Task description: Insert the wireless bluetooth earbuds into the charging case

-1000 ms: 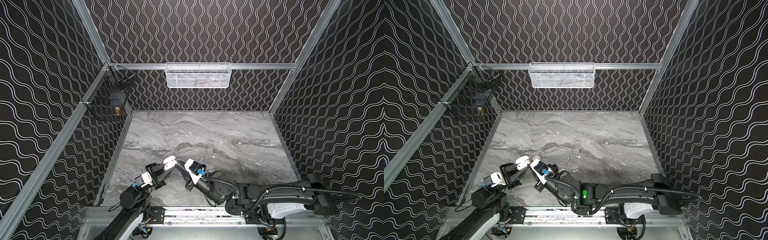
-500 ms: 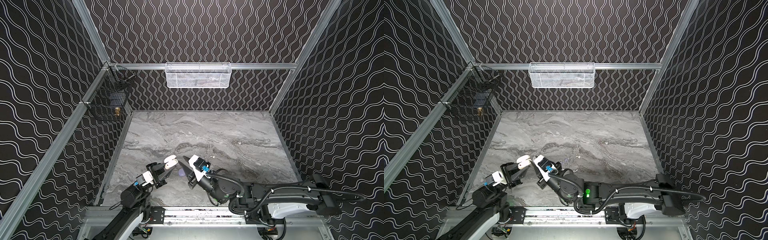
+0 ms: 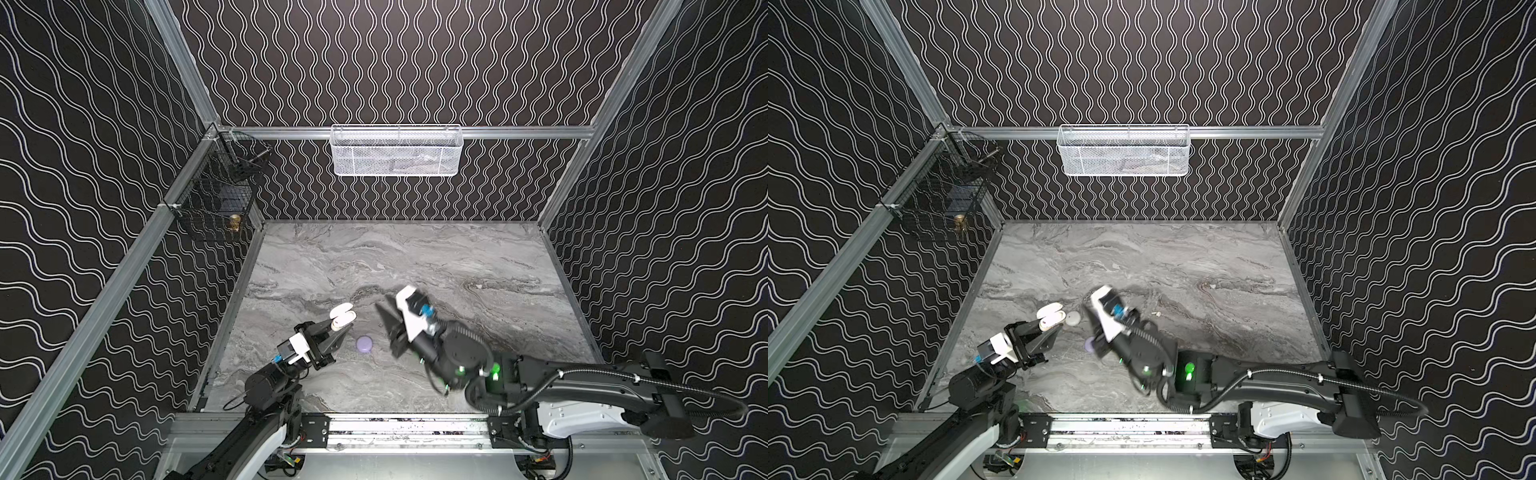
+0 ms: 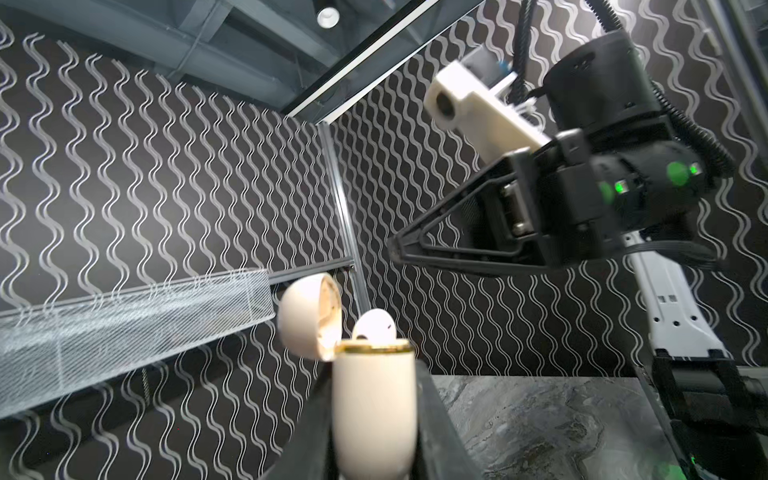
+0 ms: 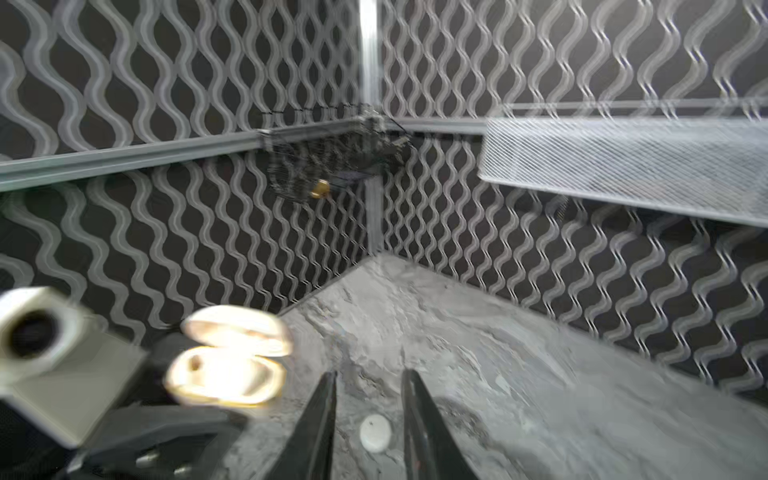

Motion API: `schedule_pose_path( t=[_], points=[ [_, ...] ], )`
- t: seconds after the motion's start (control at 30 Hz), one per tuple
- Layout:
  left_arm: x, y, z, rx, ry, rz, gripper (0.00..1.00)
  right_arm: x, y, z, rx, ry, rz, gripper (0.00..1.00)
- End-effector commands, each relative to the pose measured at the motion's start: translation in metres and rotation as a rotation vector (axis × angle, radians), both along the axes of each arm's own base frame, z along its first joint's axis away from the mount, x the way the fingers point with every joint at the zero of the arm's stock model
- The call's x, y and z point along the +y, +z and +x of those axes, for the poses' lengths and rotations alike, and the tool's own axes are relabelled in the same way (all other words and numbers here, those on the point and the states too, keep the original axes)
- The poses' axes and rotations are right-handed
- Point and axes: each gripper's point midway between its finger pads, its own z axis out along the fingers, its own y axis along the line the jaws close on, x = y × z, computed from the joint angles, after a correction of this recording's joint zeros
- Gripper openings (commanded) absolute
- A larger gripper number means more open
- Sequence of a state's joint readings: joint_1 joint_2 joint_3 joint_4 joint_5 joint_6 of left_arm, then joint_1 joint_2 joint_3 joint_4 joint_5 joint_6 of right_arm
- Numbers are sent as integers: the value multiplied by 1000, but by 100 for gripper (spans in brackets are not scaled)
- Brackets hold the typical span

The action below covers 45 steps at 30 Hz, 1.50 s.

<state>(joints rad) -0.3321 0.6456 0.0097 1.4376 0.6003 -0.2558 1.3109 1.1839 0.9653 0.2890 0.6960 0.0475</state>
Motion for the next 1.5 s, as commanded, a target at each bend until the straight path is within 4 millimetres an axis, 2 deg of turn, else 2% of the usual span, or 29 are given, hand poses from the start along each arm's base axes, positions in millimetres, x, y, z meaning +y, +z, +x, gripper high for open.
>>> schedule_pose_path(
  t=[0.0,0.1,0.2,0.3,0.43,0.53,0.77,0.83,0.87,1.03,1.17,1.27,1.47],
  points=[
    [7,4,21,56,71,-42,0,-44,-64,43,322,-127,49,32],
    [8,18,18,3,55,-76,0,-76,-113,66,463,-229,24,33],
    [-6,24,16,-8,-24,-23,0,-92,-152,76,559,-254,-10,41],
    [-8,15,17,8,-28,-7,0,-101,-192,87,661,-255,-47,43],
    [-5,8,5,-40,-8,12,0,-103,-246,102,814,-276,-124,34],
    [-6,5,-4,-77,-13,41,0,-107,-271,114,873,-335,-208,32],
    [-10,0,-7,-71,-22,85,0,-99,-308,125,959,-337,-305,30],
    [-10,-1,-7,-75,-22,91,0,-103,-324,123,994,-347,-359,28],
    [-10,1,-8,-81,-22,90,0,-97,-318,131,981,-350,-356,27],
    [-11,0,-3,-77,-17,90,0,-97,-326,130,1009,-344,-402,27],
    [-12,-3,1,-62,-13,93,0,-107,-329,126,1001,-375,-427,29],
    [-11,-1,5,-56,1,91,0,-109,-331,123,1010,-372,-438,25],
    [-11,0,6,-55,8,92,0,-115,-338,119,1017,-386,-461,24]
  ],
)
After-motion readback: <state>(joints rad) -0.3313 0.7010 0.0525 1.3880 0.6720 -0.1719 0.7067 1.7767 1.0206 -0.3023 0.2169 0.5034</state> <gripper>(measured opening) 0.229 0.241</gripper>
